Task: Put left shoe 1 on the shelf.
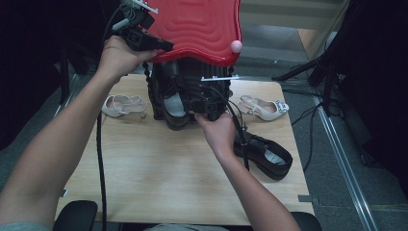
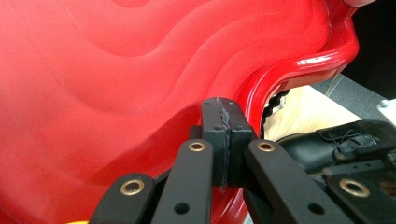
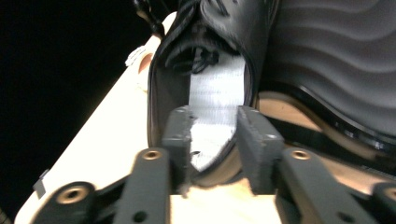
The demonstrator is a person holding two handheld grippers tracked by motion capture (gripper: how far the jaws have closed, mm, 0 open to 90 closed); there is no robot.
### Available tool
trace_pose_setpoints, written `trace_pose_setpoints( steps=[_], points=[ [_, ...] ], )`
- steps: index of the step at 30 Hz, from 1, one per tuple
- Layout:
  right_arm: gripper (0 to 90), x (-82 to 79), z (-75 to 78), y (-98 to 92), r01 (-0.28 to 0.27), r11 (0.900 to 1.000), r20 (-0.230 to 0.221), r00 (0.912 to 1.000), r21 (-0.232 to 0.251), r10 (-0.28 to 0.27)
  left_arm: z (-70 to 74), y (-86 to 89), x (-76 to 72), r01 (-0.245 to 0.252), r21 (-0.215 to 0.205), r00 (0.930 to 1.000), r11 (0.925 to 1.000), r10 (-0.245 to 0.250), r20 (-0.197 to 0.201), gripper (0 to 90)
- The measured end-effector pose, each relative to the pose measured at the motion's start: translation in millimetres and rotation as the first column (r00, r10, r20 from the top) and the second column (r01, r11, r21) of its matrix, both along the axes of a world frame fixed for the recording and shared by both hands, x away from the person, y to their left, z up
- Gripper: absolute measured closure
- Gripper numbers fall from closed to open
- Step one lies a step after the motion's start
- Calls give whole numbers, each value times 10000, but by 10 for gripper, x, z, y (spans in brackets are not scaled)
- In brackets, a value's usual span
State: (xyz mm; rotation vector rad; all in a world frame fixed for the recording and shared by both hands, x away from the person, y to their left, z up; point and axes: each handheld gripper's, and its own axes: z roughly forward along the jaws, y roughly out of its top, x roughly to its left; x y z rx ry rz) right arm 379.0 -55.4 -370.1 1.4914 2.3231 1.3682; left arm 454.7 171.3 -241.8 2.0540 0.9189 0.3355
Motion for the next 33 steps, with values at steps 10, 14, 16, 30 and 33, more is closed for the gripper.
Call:
trace_pose_setpoints(
  steps=[10, 14, 16, 30, 33],
  points=[
    [865, -276, -201, -78, -874, 9948, 145, 9960, -529, 883, 2, -3, -3, -45, -12, 10000, 10000, 45, -49, 900],
    [900, -331, -362, -30, -1240, 9886, 17, 9922, -852, 1246, 2, 1, -1, -8, 29, 10000, 10000, 8, -9, 900],
    [900, -336, -411, -17, -1314, 9870, -116, 9913, -925, 1309, 2, 0, -2, -18, 21, 10000, 10000, 18, -21, 900],
    [900, -246, -667, 244, -1514, 9855, 160, 9881, -759, 1531, 1, 0, -15, -85, 51, 10000, 10000, 85, 0, 900],
    [900, -252, -648, 286, -1524, 9828, 201, 9877, -1041, 1552, 0, 2, -17, -127, 29, 9999, 9999, 127, -33, 900]
  ],
)
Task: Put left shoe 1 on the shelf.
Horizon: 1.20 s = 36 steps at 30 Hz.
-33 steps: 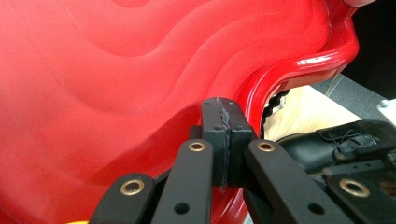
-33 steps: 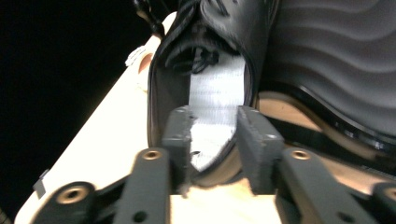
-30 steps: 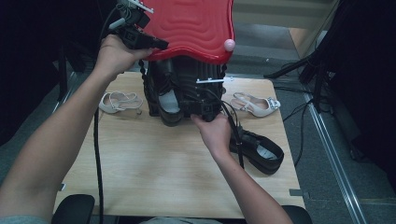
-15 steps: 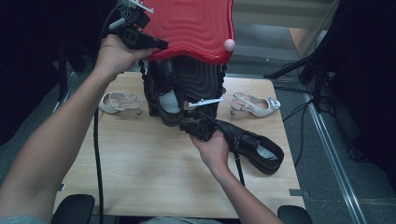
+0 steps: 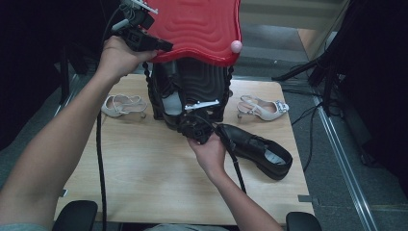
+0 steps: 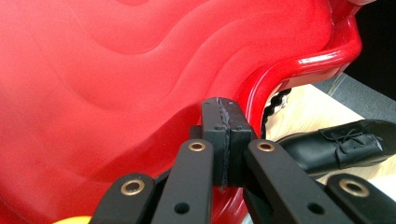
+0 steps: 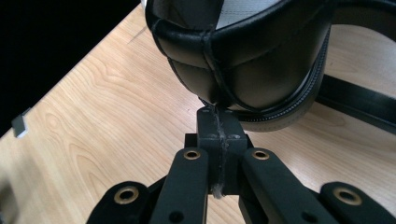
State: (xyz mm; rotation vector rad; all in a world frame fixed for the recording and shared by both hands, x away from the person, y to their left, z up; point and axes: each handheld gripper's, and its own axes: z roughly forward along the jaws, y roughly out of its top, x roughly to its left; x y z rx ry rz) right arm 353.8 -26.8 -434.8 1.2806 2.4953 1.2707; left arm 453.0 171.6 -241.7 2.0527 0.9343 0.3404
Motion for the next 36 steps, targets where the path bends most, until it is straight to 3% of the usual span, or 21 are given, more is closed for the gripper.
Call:
trace_pose_setpoints(
  steps=[7, 10, 18, 22, 24, 26, 27, 28, 29, 32, 36],
  points=[
    [900, 11, 12, 41, 48, 10000, -178, 9998, 77, -47, -2, 4, 2, -82, -29, 10000, 10000, 82, -32, 900],
    [900, 41, 5, 26, 76, 9994, -425, 9991, 346, -61, 1, 4, -1, -113, 57, 9999, 9999, 113, 0, 900],
    [900, 57, 23, 68, 110, 9990, -480, 9988, 439, -89, 2, 4, -4, -217, 266, 9997, 9994, 213, 141, 900],
    [900, 68, 66, 64, 43, 9985, -260, 9997, 551, -28, 3, 22, -2, -196, 266, 9998, 9995, 194, 59, 900],
    [900, 73, 123, 43, 273, 9977, 86, 9996, 627, -279, 6, 34, -5, -105, 315, 9999, 9994, 104, 28, 900],
    [900, 135, 180, 5, 598, 9949, 204, 9979, 815, -616, 5, 29, -8, -152, 318, 9999, 9994, 150, 59, 900],
    [900, 135, 180, 5, 598, 9949, 204, 9979, 815, -616, 5, 29, -8, -152, 318, 9999, 9994, 150, 59, 900],
    [900, 233, 182, 21, 653, 9960, -178, 9978, 615, -643, 5, 21, -9, -183, 327, 9998, 9993, 181, 80, 900],
    [900, 254, 169, 38, 610, 9970, -113, 9981, 472, -605, 5, 21, -9, -183, 327, 9998, 9993, 181, 80, 900],
    [900, 303, 161, 85, 516, 9959, -236, 9985, 749, -499, 4, 24, -11, -161, 330, 9998, 9993, 158, 100, 900],
    [900, 367, 182, 220, 568, 9969, -104, 9984, 540, -563, 6, 19, -14, -199, 355, 9998, 9992, 196, 100, 900]
  ],
)
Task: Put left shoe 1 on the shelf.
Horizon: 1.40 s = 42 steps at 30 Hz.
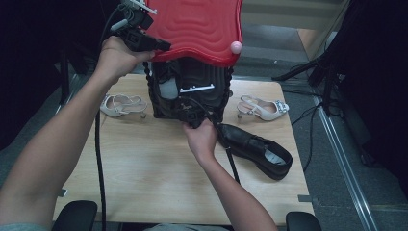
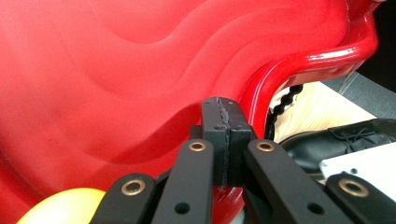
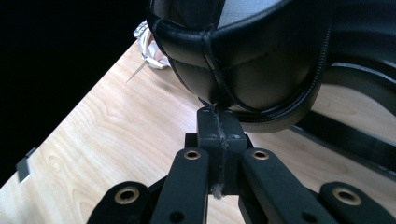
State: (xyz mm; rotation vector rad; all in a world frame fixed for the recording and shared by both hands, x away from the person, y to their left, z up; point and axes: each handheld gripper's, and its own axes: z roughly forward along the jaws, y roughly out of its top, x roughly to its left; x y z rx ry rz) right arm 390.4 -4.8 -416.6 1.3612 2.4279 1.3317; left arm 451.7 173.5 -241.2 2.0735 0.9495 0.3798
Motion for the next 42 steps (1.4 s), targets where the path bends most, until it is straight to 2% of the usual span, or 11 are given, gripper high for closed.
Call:
trace_pose_setpoints(
  steps=[4, 8, 13, 18, 19, 21, 22, 32, 37, 40, 42],
  points=[
    [900, 99, 33, 108, 269, 9996, 188, 9995, 36, -269, -5, -1, -7, -51, -70, 10000, 10000, 52, 37, 900],
    [900, 212, 53, 156, 392, 9987, 52, 9992, 330, -394, -11, 9, -11, -76, -103, 9999, 9999, 77, 66, 900],
    [900, 292, 93, 216, 676, 9976, 189, 9975, 148, -679, -16, 11, -13, -133, -132, 9999, 9998, 134, 95, 900],
    [900, 388, 86, 204, 457, 9979, 54, 9989, 466, -460, -13, 13, -8, -173, -146, 9998, 9997, 173, 40, 900],
    [900, 406, 84, 216, 563, 9976, 26, 9984, 406, -565, -10, 12, -7, -172, -131, 9998, 9998, 172, 18, 900],
    [900, 464, 49, 259, 801, 9966, -96, 9967, -181, -803, -6, 17, -9, -195, -76, 9998, 9998, 195, -19, 900],
    [900, 473, 27, 259, 708, 9975, -261, 9972, 46, -706, -7, 20, -13, -190, -87, 9998, 9998, 190, -12, 900],
    [900, 323, 41, 163, 392, 9978, -48, 9992, 540, -390, -14, 25, -7, -316, -204, 9995, 9993, 317, 21, 900],
    [900, 211, 42, 115, 86, 9992, 21, 10000, 382, -87, 11, 16, 1, -435, -120, 9990, 9990, 434, -63, 894],
    [900, 152, 27, 56, -10, 9991, -39, 10000, 415, 12, 48, 5, -14, -532, -59, 9986, 9986, 531, -50, 854],
    [900, 108, 23, 8, -64, 9992, -62, 10000, 384, 66, 80, 25, -27, -503, -212, 9987, 9985, 501, -116, 818]
  ],
)
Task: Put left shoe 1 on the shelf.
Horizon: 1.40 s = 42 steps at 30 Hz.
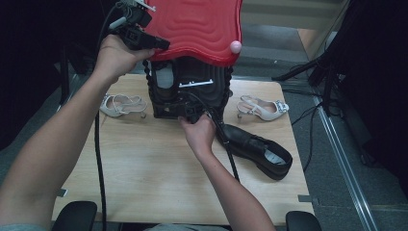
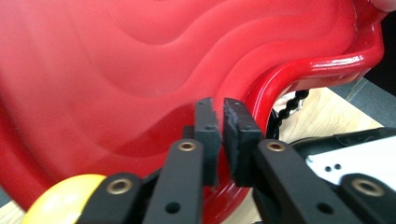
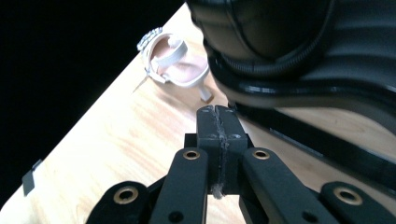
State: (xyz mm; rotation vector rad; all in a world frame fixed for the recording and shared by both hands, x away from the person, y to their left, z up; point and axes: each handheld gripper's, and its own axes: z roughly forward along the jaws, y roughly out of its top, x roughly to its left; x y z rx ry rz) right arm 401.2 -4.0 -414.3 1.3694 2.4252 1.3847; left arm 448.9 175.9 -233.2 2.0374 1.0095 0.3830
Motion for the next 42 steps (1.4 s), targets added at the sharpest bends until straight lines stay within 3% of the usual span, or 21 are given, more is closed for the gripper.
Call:
trace_pose_setpoints(
  steps=[5, 11, 16, 18, 21, 26, 29, 33, 36, 37, 42],
  points=[
    [900, -121, 18, -186, -34, 10000, 300, 9995, -36, 35, 65, 58, -96, 201, -154, 9997, 9997, -202, -113, 746],
    [900, -232, -14, -410, -50, 10000, 160, 9999, -4, 50, 92, 128, -295, 465, -391, 9988, 9982, -471, -145, 643],
    [888, -294, -44, -557, 7, 10000, 138, 9999, 64, -8, 32, 143, -431, 671, -533, 9970, 9963, -691, -362, 557],
    [888, -313, -82, -654, -26, 9999, -18, 10000, 162, 26, -61, 152, -498, 831, -522, 9934, 9952, -869, -746, 534],
    [890, -356, -127, -759, 8, 9998, -32, 10000, 185, -8, -145, 164, -539, 883, -674, 9918, 9938, -940, -868, 513],
    [900, -373, -229, -927, -35, 9957, -695, 9975, 927, 99, -401, 197, -603, 932, -772, 9887, 9927, -1014, -1103, 504],
    [900, -408, -276, -999, 203, 9958, -698, 9975, 893, -141, -494, 189, -641, 1031, -776, 9867, 9916, -1119, -1179, 500],
    [900, -435, -329, -1097, 21, 9938, -939, 9955, 1114, 85, -612, 177, -697, 1114, -855, 9855, 9901, -1211, -1186, 498],
    [893, -483, -356, -1166, 211, 9975, -684, 9975, 668, -165, -717, 167, -727, 1169, -902, 9837, 9890, -1278, -1267, 494],
    [889, -492, -371, -1202, 211, 9970, -704, 9974, 747, -158, -758, 159, -736, 1154, -897, 9836, 9893, -1264, -1289, 494],
    [806, -520, -429, -1356, 553, 9943, -844, 9953, 912, -476, -959, 133, -767, 1195, -1064, 9792, 9871, -1349, -1515, 493]
  ],
)
